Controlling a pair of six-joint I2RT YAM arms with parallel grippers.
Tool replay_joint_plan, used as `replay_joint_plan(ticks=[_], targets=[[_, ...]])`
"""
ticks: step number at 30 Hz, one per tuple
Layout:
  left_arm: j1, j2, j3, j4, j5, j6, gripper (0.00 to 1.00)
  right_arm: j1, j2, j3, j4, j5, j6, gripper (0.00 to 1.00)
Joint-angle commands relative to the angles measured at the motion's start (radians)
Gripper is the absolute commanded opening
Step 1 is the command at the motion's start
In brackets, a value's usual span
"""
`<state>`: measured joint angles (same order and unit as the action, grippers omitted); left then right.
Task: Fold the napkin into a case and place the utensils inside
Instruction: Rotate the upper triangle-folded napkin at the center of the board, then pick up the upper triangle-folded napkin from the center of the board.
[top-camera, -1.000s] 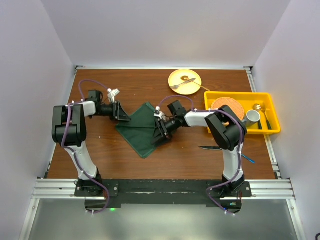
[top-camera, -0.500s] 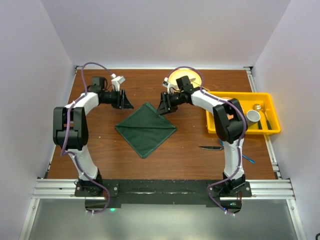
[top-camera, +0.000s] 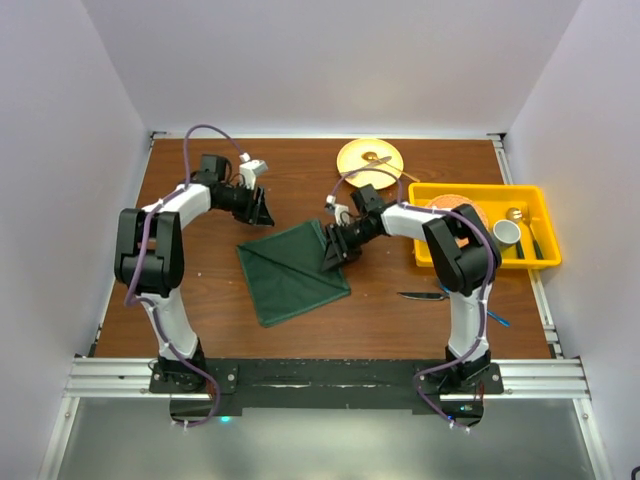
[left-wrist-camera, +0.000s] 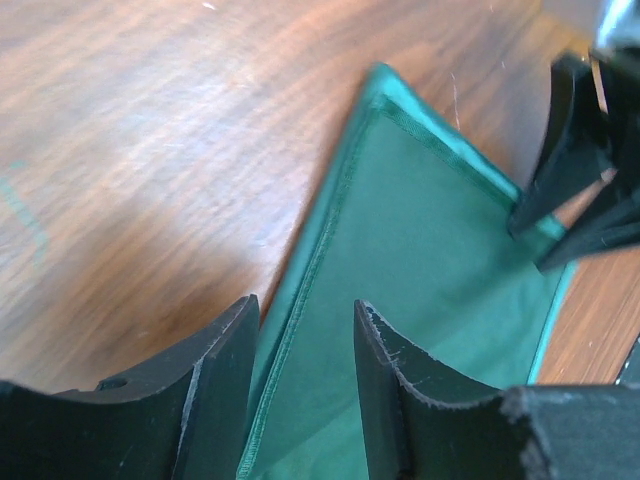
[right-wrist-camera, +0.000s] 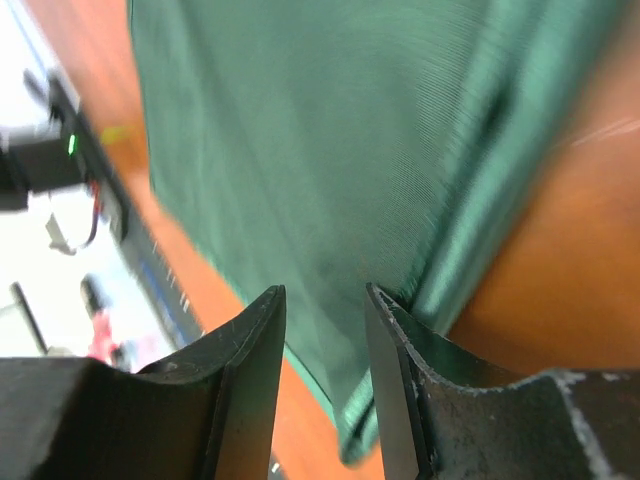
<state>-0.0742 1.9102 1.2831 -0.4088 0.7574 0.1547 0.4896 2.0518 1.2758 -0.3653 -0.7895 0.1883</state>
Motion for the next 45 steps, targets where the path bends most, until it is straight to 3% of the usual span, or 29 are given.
replay_joint_plan(ticks=[1, 9, 21, 31, 36, 45], targets=[[-0.05, 0.036, 0.044, -0.03, 0.026, 0.091, 0.47, 0.064, -0.034, -0.114, -0.049, -0.016, -0.064, 0.43], [-0.127, 0.127, 0.13, -0.039, 0.048, 0.14, 0.46, 0.004, -0.151, 0.023, -0.165, -0.182, -0.092, 0.62], [-0.223, 0.231, 0.2, -0.064, 0.059, 0.169, 0.4, -0.117, -0.013, 0.194, -0.113, 0.122, -0.079, 0.75], [-0.257, 0.23, 0.174, -0.051, 0.082, 0.19, 0.23, -0.117, 0.119, 0.211, -0.014, 0.069, 0.022, 0.75], [-0.259, 0.195, 0.148, -0.042, 0.106, 0.218, 0.01, -0.117, 0.179, 0.204, 0.057, 0.004, 0.079, 0.72], [-0.259, 0.119, 0.093, 0.01, 0.102, 0.232, 0.0, -0.112, 0.211, 0.194, 0.132, -0.08, 0.132, 0.65]])
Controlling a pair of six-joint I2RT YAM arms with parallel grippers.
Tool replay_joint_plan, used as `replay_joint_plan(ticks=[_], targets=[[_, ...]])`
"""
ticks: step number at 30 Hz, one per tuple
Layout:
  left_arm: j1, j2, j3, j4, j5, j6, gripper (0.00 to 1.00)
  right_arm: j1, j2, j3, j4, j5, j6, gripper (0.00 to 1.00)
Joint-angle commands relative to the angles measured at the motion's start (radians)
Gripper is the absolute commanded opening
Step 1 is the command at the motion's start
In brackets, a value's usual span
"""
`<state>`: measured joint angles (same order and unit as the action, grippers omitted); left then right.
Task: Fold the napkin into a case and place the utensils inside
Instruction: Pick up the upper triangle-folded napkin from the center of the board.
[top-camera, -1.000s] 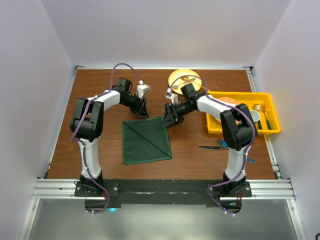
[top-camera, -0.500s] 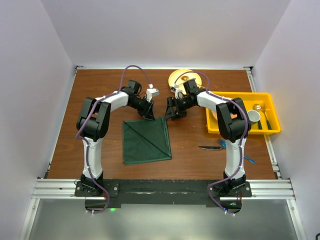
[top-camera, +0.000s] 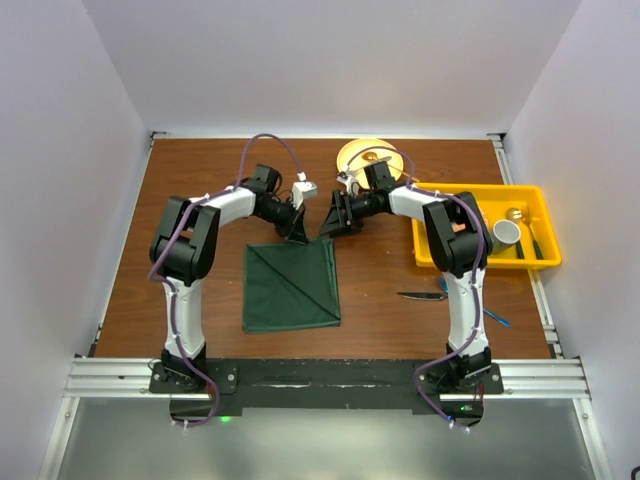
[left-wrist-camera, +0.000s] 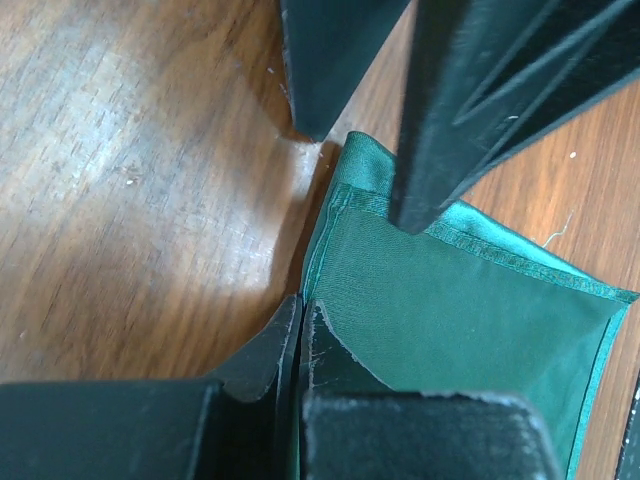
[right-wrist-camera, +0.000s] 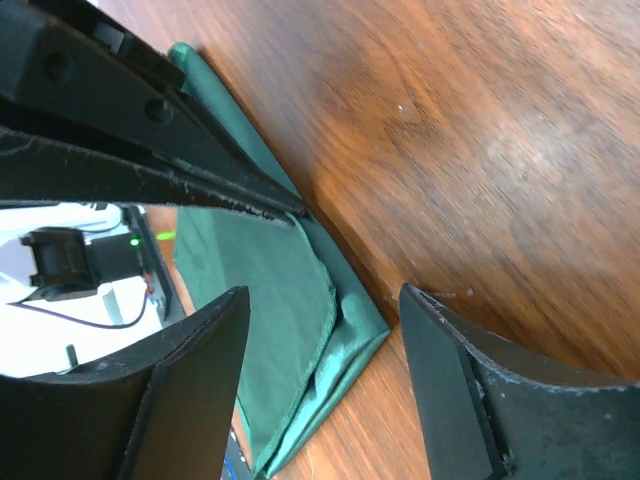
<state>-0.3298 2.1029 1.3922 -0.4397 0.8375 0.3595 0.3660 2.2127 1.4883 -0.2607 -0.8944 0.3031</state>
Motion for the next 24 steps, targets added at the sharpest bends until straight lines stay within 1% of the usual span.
replay_joint_plan(ticks=[1, 5, 7, 11, 14, 19, 24], targets=[[-0.005, -0.078, -0.018, 0.044, 0.02, 0.026, 0.0, 0.01, 0.05, -0.02, 0.031, 0.022, 0.021, 0.63], [-0.012, -0.095, -0.035, 0.071, 0.009, 0.019, 0.0, 0.013, 0.054, -0.029, 0.04, 0.006, 0.044, 0.57], [-0.014, -0.095, -0.035, 0.071, 0.006, 0.021, 0.0, 0.014, 0.054, -0.033, 0.026, -0.006, 0.042, 0.57], [-0.014, -0.098, -0.042, 0.079, -0.008, 0.021, 0.0, 0.013, 0.041, -0.06, 0.018, -0.006, 0.022, 0.63], [-0.014, -0.099, -0.048, 0.09, -0.014, 0.013, 0.0, 0.013, 0.047, -0.068, 0.023, -0.018, 0.034, 0.65], [-0.014, -0.1, -0.056, 0.102, -0.028, 0.007, 0.0, 0.014, 0.039, -0.105, 0.041, -0.029, 0.051, 0.64], [-0.014, -0.109, -0.07, 0.116, -0.025, -0.002, 0.0, 0.013, 0.039, -0.117, 0.023, -0.021, 0.03, 0.63]])
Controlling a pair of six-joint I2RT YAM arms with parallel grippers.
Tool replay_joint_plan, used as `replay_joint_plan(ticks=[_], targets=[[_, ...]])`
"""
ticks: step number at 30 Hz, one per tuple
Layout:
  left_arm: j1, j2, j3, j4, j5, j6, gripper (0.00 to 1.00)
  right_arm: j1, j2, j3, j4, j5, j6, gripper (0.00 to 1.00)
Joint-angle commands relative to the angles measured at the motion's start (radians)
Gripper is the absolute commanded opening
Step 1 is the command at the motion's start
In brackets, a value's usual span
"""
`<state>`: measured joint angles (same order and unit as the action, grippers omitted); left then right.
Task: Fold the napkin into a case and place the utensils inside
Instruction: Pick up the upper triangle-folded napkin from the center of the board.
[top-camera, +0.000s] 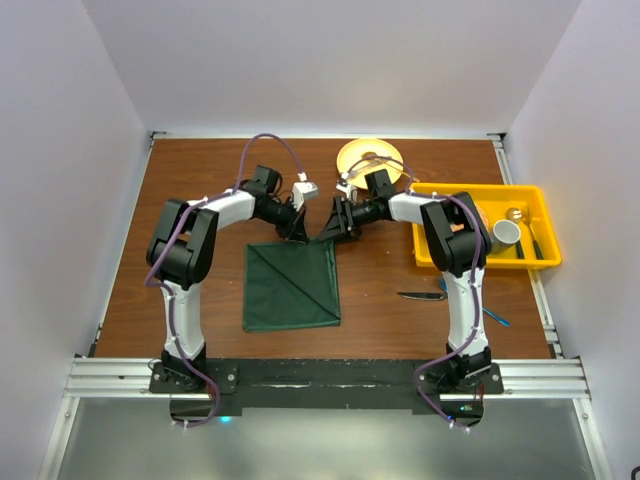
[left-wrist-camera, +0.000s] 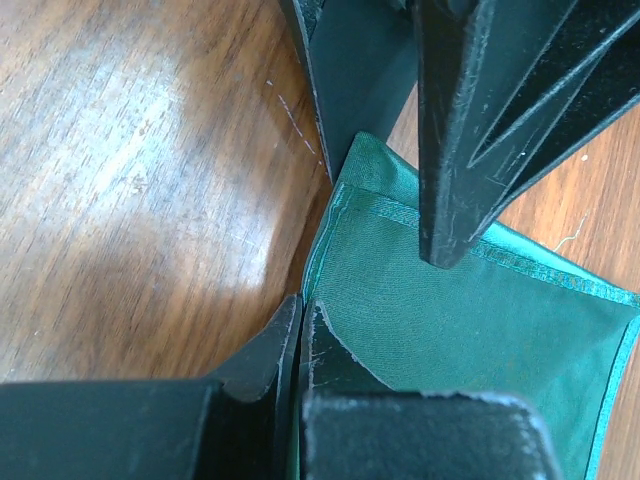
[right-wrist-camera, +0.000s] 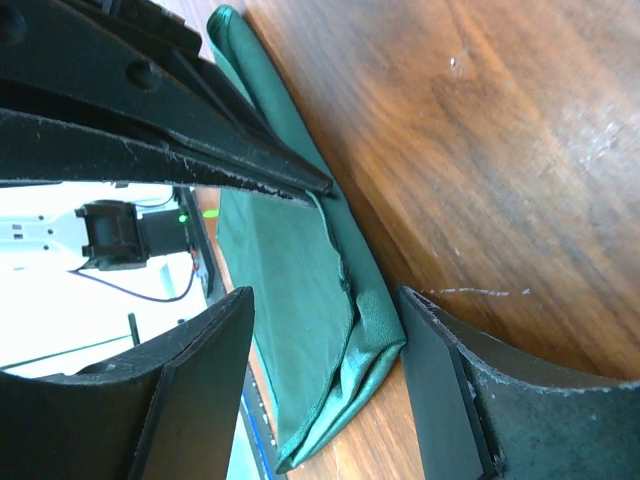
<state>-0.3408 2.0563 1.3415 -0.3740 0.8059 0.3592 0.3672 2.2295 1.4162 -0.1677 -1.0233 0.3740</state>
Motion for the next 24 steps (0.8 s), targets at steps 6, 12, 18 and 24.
replay_joint_plan(ticks=[6, 12, 18, 24], targets=[[-0.003, -0.077, -0.021, 0.064, 0.013, -0.009, 0.18, 0.013, 0.032, -0.03, -0.072, 0.109, -0.038, 0.57], [-0.003, -0.094, -0.021, 0.072, 0.022, -0.006, 0.25, 0.012, 0.032, -0.026, -0.067, 0.111, -0.033, 0.55], [-0.001, -0.09, -0.015, 0.07, 0.029, -0.002, 0.26, 0.013, 0.033, -0.033, -0.062, 0.112, -0.035, 0.54], [-0.004, -0.073, -0.012, 0.076, 0.024, -0.008, 0.31, 0.012, 0.033, -0.03, -0.061, 0.109, -0.032, 0.53]])
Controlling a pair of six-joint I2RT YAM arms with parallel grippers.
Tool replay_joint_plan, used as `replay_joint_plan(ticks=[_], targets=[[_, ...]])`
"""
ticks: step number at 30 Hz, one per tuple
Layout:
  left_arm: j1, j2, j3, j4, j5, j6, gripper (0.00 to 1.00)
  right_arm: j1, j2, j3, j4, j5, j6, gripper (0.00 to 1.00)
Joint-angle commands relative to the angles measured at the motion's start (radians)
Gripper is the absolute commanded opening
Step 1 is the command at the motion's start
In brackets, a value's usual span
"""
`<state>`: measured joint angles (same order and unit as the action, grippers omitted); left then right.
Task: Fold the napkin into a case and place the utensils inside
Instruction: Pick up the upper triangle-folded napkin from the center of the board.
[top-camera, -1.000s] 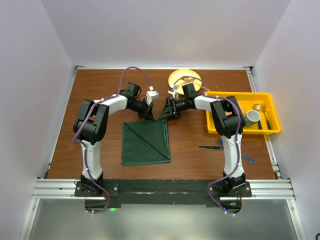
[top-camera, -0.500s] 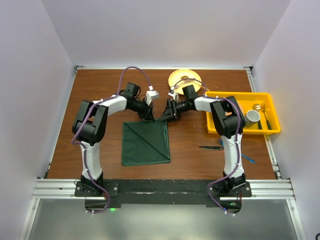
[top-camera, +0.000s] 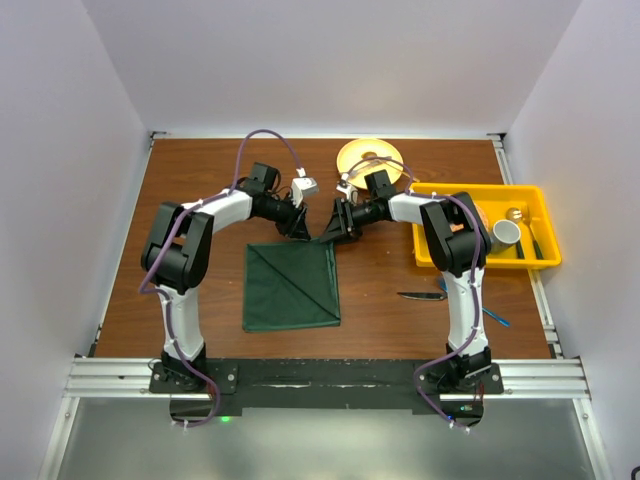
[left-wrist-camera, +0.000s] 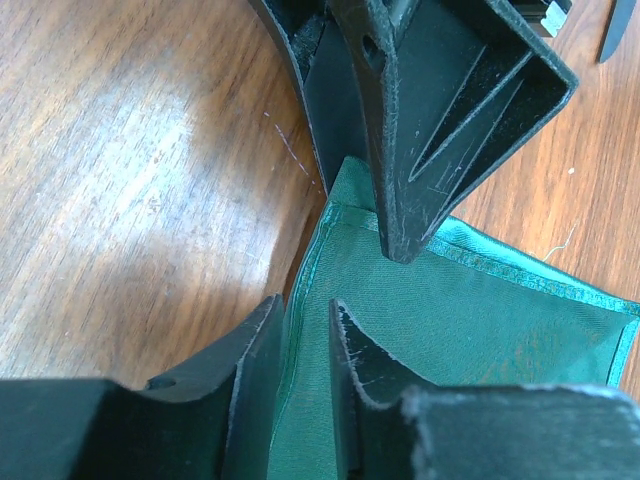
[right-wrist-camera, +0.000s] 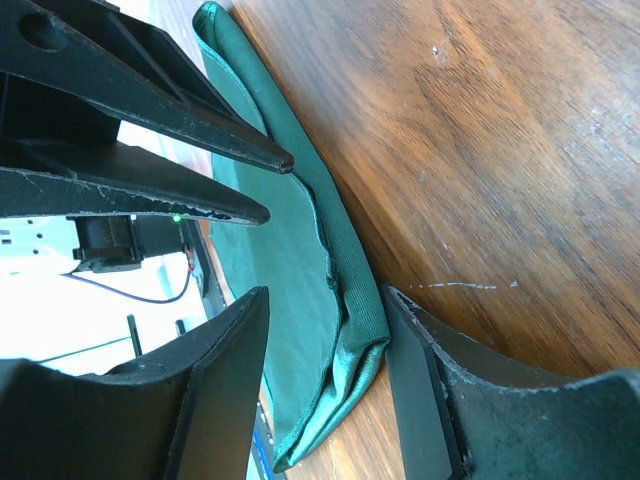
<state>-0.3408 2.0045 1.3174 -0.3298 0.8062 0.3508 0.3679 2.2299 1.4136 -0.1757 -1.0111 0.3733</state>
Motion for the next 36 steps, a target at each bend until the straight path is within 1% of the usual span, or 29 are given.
replay_joint_plan(ticks=[1, 11, 14, 15, 18, 19, 22, 24, 25, 33, 36], targets=[[-0.004, -0.013, 0.016, 0.032, 0.024, -0.003, 0.31, 0.012, 0.034, -0.028, -0.053, 0.098, -0.033, 0.53], [-0.007, 0.033, 0.046, 0.025, 0.025, -0.016, 0.32, 0.012, 0.039, -0.028, -0.053, 0.092, -0.034, 0.52], [-0.009, 0.037, 0.048, 0.026, 0.025, -0.016, 0.31, 0.011, 0.042, -0.027, -0.056, 0.094, -0.037, 0.51], [-0.01, 0.037, 0.049, 0.026, 0.028, -0.016, 0.3, 0.012, 0.043, -0.025, -0.056, 0.092, -0.037, 0.51], [-0.012, 0.031, 0.048, 0.034, 0.036, -0.019, 0.21, 0.011, 0.045, -0.024, -0.056, 0.094, -0.037, 0.51], [-0.012, 0.03, 0.048, 0.038, 0.037, -0.027, 0.15, 0.011, 0.048, -0.024, -0.054, 0.095, -0.036, 0.51], [-0.014, 0.017, 0.04, 0.064, 0.039, -0.05, 0.08, 0.011, 0.051, -0.022, -0.056, 0.097, -0.036, 0.51], [-0.017, 0.004, 0.034, 0.083, 0.042, -0.056, 0.05, 0.011, 0.053, -0.022, -0.056, 0.097, -0.036, 0.51], [-0.02, 0.002, 0.032, 0.084, 0.044, -0.058, 0.01, 0.011, 0.051, -0.021, -0.056, 0.097, -0.037, 0.51], [-0.046, -0.006, 0.034, 0.069, 0.071, -0.044, 0.0, 0.011, 0.059, -0.018, -0.045, 0.095, -0.028, 0.51], [-0.049, -0.003, 0.031, 0.067, 0.059, -0.039, 0.0, 0.011, 0.059, -0.022, -0.038, 0.095, -0.025, 0.44]])
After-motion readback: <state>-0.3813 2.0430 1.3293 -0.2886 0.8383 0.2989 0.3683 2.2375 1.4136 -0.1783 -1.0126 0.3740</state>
